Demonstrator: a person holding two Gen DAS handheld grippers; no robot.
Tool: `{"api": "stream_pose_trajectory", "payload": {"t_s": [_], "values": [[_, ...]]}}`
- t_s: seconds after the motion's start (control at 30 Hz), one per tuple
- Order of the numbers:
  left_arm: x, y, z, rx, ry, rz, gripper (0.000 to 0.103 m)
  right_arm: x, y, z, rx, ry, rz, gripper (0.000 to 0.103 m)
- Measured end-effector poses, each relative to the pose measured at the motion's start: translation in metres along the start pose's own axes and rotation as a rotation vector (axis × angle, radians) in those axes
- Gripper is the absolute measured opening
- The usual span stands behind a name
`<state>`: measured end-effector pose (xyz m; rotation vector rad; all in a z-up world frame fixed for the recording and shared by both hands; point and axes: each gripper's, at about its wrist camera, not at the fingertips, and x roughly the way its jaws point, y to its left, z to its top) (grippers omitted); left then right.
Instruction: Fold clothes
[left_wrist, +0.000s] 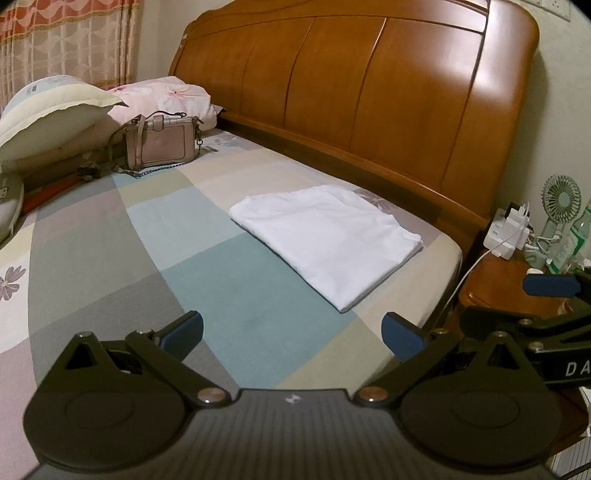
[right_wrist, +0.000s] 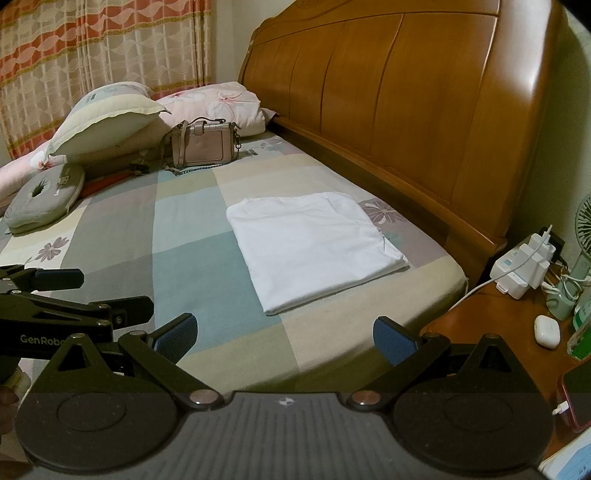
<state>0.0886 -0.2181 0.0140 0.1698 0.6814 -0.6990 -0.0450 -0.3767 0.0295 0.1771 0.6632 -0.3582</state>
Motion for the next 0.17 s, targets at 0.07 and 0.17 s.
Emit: {"api": "stream_pose_trajectory", "payload": {"t_s": [0.07, 0.17], "values": [[0.0002, -0.0004, 0.0001, 0.000, 0.001, 0.001, 0.102, 0.0000, -0.0006, 0.0001, 0.001, 0.000, 0.001, 0.103], [0.0005, -0.0014, -0.0001, 0.001, 0.003, 0.001, 0.102, 0.0001, -0.0013, 0.0002, 0.001, -0.001, 0.002, 0.103]]}}
